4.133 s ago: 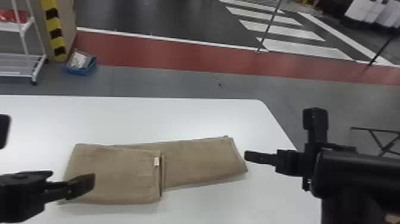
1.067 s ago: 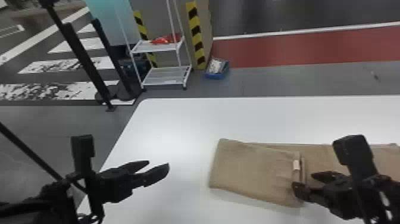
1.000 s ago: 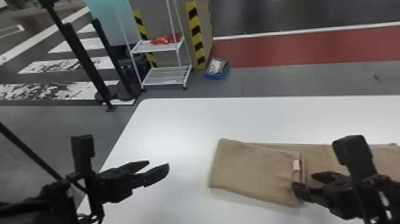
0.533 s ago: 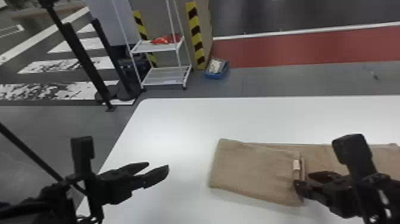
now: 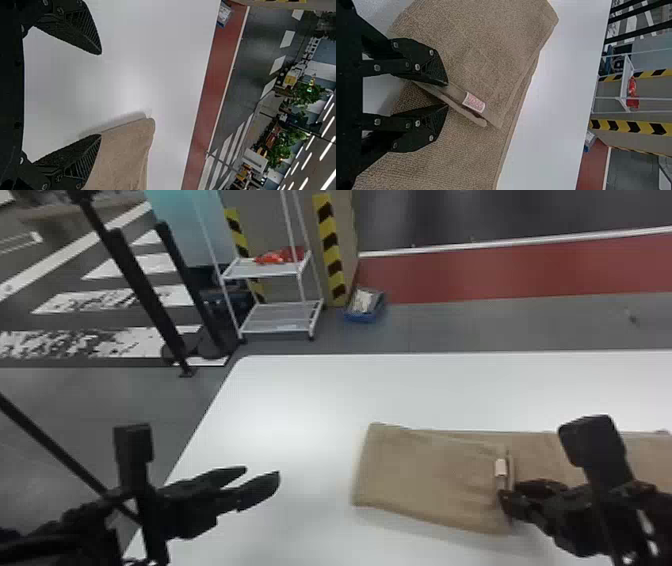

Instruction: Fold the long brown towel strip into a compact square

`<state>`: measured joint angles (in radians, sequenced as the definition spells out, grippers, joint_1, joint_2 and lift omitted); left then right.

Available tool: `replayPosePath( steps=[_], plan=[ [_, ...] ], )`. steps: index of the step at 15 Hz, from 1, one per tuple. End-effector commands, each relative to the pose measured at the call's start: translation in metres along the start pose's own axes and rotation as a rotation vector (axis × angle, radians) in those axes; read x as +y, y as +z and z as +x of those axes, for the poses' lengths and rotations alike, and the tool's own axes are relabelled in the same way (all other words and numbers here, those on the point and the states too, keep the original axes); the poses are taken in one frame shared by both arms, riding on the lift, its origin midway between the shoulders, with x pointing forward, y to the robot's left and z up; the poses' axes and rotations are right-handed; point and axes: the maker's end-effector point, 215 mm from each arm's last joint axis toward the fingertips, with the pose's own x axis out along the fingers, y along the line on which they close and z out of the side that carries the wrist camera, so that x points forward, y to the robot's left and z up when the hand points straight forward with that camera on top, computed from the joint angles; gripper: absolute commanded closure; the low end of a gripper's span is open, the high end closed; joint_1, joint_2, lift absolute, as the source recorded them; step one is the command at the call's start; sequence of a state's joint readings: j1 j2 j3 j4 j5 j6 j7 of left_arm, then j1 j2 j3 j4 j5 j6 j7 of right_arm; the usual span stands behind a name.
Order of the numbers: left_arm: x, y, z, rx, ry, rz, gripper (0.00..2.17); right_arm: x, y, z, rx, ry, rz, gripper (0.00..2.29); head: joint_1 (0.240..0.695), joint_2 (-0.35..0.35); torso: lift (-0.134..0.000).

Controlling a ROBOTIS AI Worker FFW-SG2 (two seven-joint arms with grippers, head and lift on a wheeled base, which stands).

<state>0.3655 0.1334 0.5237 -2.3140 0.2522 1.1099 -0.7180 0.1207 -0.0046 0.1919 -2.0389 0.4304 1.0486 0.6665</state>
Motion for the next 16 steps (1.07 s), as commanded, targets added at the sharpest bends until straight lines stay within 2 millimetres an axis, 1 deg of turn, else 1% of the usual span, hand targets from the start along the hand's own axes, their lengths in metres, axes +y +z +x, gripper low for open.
replayPosePath(
  steps=[1,4,5,10,13,14,16],
  plan=[
    [0.001,0.000,-0.002,-0.002,0.000,-0.001,0.19,0.003,0.004,0.001,-0.008,0.001,-0.001,0.83,0.695,0.283,-0.125],
    [-0.001,-0.002,-0.003,0.002,-0.001,0.001,0.20,0.007,0.019,-0.002,-0.036,0.002,-0.019,0.84,0.695,0.286,-0.125],
    [-0.001,-0.001,-0.004,-0.001,-0.002,0.001,0.20,0.006,0.021,-0.003,-0.037,-0.002,-0.022,0.97,0.695,0.290,-0.125],
    [-0.001,0.003,-0.007,-0.010,0.000,0.002,0.19,0.006,0.018,-0.003,-0.030,-0.003,-0.017,0.97,0.695,0.296,-0.125],
    [-0.003,0.004,-0.007,-0.014,-0.003,0.002,0.19,0.007,0.031,-0.010,-0.062,0.002,-0.012,0.97,0.695,0.294,-0.125],
    [-0.003,0.003,-0.006,-0.014,-0.004,0.000,0.19,0.007,0.037,-0.015,-0.082,0.006,-0.005,0.97,0.695,0.294,-0.125],
    [-0.005,0.002,-0.007,-0.014,-0.004,-0.001,0.19,-0.001,0.038,-0.019,-0.084,-0.009,0.004,0.97,0.695,0.293,-0.125]
  ],
)
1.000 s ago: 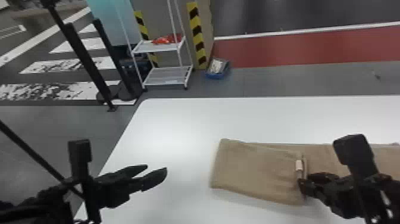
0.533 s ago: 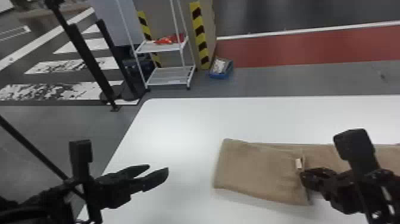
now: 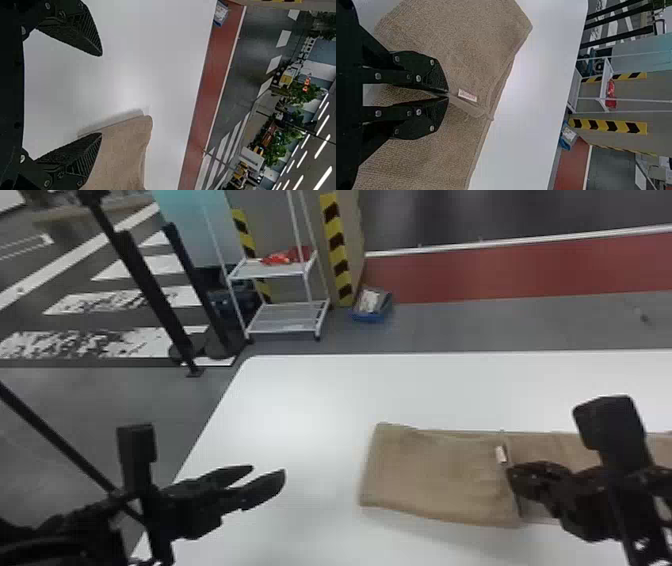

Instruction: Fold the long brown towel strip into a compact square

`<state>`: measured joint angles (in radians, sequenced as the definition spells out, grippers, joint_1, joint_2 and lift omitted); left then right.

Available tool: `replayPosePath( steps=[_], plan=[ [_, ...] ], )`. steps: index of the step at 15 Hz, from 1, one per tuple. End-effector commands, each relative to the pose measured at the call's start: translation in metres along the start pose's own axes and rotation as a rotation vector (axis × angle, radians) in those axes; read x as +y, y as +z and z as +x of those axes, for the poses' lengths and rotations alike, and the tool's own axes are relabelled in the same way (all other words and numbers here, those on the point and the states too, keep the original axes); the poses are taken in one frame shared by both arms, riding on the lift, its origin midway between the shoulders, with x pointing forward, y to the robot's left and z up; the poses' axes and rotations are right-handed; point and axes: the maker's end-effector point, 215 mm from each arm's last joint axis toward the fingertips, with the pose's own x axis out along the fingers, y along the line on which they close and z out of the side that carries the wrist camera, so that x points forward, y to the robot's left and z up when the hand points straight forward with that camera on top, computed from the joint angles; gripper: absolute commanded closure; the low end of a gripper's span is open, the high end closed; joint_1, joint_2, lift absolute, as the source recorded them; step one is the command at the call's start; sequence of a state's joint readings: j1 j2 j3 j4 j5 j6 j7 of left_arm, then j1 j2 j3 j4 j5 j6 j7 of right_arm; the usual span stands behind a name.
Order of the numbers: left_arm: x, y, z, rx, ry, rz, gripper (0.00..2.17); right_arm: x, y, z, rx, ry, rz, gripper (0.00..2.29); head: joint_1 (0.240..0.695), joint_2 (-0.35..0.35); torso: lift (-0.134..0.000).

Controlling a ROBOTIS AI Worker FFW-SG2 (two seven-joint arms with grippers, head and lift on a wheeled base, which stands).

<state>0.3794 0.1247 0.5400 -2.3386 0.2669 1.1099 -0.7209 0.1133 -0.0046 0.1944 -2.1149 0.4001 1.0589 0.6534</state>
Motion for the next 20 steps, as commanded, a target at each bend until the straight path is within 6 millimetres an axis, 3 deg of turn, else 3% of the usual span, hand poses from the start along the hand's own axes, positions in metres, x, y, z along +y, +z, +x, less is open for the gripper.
replayPosePath(
  steps=[1,4,6,7,8,11,16,20],
  plan=[
    [-0.002,-0.002,-0.001,0.001,-0.001,0.000,0.19,-0.012,0.002,-0.005,-0.011,-0.021,0.021,0.97,0.695,0.291,-0.125],
    [-0.002,-0.003,-0.002,0.003,0.001,-0.001,0.19,-0.039,0.016,-0.020,-0.055,-0.051,0.061,0.97,0.695,0.266,-0.125],
    [-0.004,-0.004,-0.001,0.003,-0.001,-0.004,0.19,-0.049,0.013,-0.023,-0.048,-0.061,0.075,0.97,0.695,0.246,-0.125],
    [-0.005,-0.005,0.000,0.005,-0.004,-0.006,0.19,-0.049,0.004,-0.023,-0.027,-0.051,0.096,0.80,0.695,0.236,-0.125],
    [-0.006,-0.005,0.000,0.005,-0.003,-0.004,0.19,-0.044,-0.006,-0.020,-0.006,-0.028,0.114,0.43,0.695,0.228,-0.125],
    [-0.005,-0.006,0.000,0.006,-0.001,-0.003,0.19,-0.032,-0.023,-0.011,0.037,-0.007,0.115,0.17,0.695,0.221,-0.125],
    [-0.003,-0.008,-0.003,0.009,0.002,-0.006,0.19,-0.007,-0.022,0.000,0.051,0.035,0.082,0.14,0.695,0.254,-0.125],
    [-0.004,-0.010,-0.003,0.012,0.001,-0.008,0.20,-0.001,-0.040,0.016,0.107,0.028,0.040,0.14,0.695,0.275,-0.125]
  ],
)
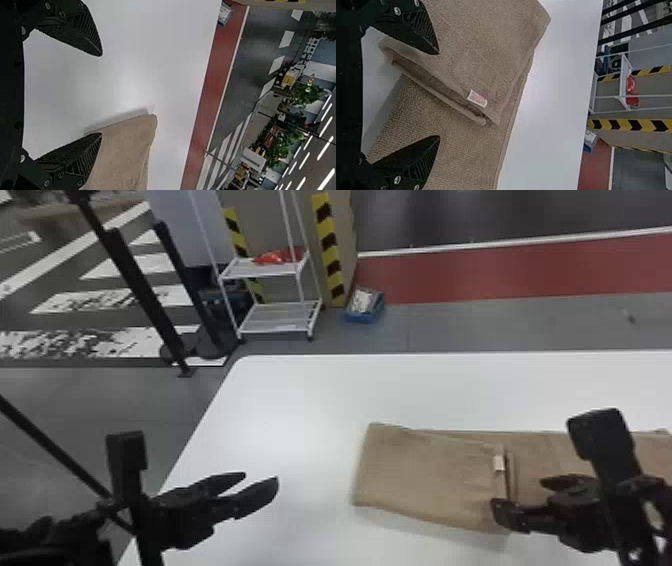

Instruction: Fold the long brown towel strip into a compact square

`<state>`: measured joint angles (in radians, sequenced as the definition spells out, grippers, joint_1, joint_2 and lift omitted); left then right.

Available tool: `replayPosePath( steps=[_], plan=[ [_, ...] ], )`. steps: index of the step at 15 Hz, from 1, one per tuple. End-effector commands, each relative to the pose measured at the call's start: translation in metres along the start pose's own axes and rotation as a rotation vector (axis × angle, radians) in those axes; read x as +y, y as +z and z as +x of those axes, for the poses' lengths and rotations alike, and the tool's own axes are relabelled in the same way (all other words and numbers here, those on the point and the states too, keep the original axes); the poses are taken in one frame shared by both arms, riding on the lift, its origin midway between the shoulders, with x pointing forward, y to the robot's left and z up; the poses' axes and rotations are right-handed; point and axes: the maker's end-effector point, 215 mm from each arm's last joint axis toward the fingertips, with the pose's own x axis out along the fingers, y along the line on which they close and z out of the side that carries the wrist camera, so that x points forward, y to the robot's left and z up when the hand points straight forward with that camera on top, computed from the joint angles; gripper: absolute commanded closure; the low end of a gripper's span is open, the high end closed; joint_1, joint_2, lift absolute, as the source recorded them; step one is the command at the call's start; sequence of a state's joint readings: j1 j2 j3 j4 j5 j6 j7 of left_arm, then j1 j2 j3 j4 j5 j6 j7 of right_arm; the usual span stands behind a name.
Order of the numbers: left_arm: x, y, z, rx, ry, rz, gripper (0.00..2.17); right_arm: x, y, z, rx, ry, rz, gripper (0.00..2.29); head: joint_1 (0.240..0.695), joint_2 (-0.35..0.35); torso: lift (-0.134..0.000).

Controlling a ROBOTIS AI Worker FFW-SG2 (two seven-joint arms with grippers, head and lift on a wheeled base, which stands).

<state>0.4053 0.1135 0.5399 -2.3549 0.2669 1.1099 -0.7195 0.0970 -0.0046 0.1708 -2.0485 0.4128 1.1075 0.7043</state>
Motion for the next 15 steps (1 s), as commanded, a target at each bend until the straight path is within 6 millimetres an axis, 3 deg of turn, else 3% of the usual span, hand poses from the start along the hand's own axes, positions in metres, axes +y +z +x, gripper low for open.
replayPosePath(
  steps=[1,4,11,15],
  plan=[
    [0.000,-0.001,0.000,0.001,-0.001,-0.001,0.19,0.003,-0.009,0.011,0.028,-0.004,-0.019,0.14,0.695,0.279,-0.125],
    [0.002,-0.002,-0.001,0.003,0.004,-0.004,0.19,0.006,0.000,0.017,0.005,-0.001,-0.056,0.29,0.695,0.281,-0.125],
    [0.004,0.000,-0.002,-0.003,0.007,0.000,0.19,0.008,0.001,0.019,0.005,-0.003,-0.067,0.29,0.695,0.298,-0.125],
    [0.005,0.000,-0.003,-0.004,0.009,0.000,0.19,0.006,0.006,0.021,-0.001,-0.008,-0.079,0.57,0.695,0.297,-0.125]
  ],
)
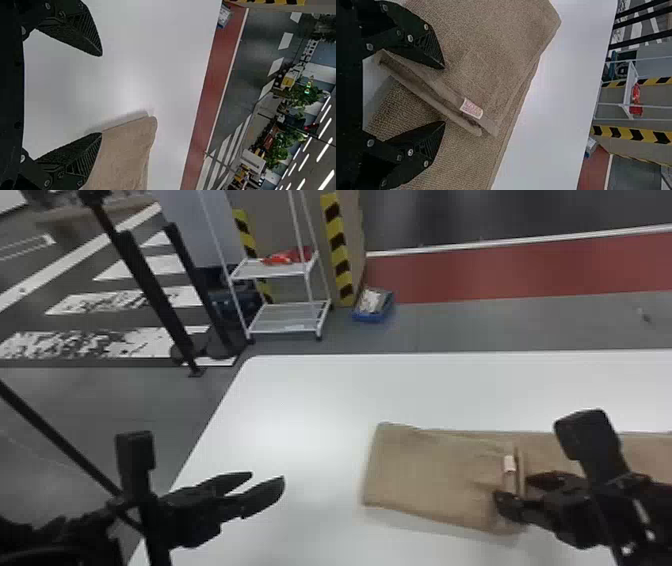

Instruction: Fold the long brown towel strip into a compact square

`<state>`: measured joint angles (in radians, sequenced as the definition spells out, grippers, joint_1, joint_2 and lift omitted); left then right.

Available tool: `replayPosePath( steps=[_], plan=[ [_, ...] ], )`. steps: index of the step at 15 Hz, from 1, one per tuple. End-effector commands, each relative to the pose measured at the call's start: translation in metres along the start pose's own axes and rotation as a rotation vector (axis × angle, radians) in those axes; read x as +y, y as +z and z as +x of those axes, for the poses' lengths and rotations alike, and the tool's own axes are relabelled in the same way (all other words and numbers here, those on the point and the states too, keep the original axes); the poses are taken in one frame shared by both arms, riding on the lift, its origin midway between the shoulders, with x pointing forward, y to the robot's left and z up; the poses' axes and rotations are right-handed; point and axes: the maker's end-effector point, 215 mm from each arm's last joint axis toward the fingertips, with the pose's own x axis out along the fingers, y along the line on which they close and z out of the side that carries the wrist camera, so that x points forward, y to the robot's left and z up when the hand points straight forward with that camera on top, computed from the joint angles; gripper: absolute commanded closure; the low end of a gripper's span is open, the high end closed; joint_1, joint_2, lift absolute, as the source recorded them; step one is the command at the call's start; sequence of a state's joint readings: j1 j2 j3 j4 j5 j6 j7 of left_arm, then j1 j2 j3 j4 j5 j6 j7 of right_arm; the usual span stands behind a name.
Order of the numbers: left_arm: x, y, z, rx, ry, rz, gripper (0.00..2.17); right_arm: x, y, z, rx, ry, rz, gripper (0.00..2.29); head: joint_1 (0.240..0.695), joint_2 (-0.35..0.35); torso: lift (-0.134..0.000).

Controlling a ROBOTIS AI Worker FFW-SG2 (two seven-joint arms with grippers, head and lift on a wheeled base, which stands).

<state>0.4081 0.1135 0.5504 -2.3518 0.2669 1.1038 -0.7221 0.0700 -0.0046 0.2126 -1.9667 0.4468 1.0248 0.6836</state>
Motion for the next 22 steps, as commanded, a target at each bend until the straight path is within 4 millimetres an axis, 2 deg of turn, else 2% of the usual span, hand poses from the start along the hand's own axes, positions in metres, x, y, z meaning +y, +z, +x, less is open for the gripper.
replayPosePath(
  steps=[1,3,5,10,11,12,13,16,18,22],
  plan=[
    [0.001,0.000,-0.001,-0.001,0.003,0.000,0.20,0.001,0.002,0.002,-0.002,0.001,0.001,0.59,0.695,0.297,-0.125],
    [0.002,0.000,-0.002,-0.001,0.005,0.001,0.20,0.003,0.005,0.001,-0.009,0.003,-0.001,0.59,0.695,0.299,-0.125],
    [0.002,0.000,-0.002,0.001,0.005,0.001,0.20,0.001,0.007,0.000,-0.011,-0.005,-0.003,0.82,0.695,0.301,-0.125],
    [0.005,0.000,-0.006,-0.002,0.006,-0.001,0.20,-0.001,0.005,0.001,-0.006,-0.015,-0.005,0.83,0.695,0.301,-0.125],
    [0.005,0.000,-0.007,-0.004,0.004,-0.002,0.20,0.000,0.007,0.001,-0.011,-0.012,-0.008,1.00,0.695,0.303,-0.125],
    [0.006,0.001,-0.008,-0.007,0.005,-0.004,0.20,-0.002,0.008,0.000,-0.012,-0.021,-0.009,1.36,0.695,0.303,-0.125],
    [0.006,0.001,-0.008,-0.006,0.005,-0.004,0.20,-0.002,0.009,0.000,-0.015,-0.023,-0.010,1.44,0.695,0.304,-0.125],
    [0.006,0.000,-0.009,-0.006,0.005,-0.005,0.20,-0.003,0.009,-0.001,-0.018,-0.026,0.004,1.44,0.695,0.305,-0.125],
    [0.006,0.001,-0.009,-0.007,0.005,-0.003,0.20,0.000,0.019,-0.007,-0.050,-0.010,0.015,1.44,0.695,0.304,-0.125],
    [0.006,0.001,-0.014,-0.011,0.010,-0.007,0.20,0.000,0.061,-0.033,-0.158,0.014,0.044,1.44,0.695,0.314,-0.125]
  ],
)
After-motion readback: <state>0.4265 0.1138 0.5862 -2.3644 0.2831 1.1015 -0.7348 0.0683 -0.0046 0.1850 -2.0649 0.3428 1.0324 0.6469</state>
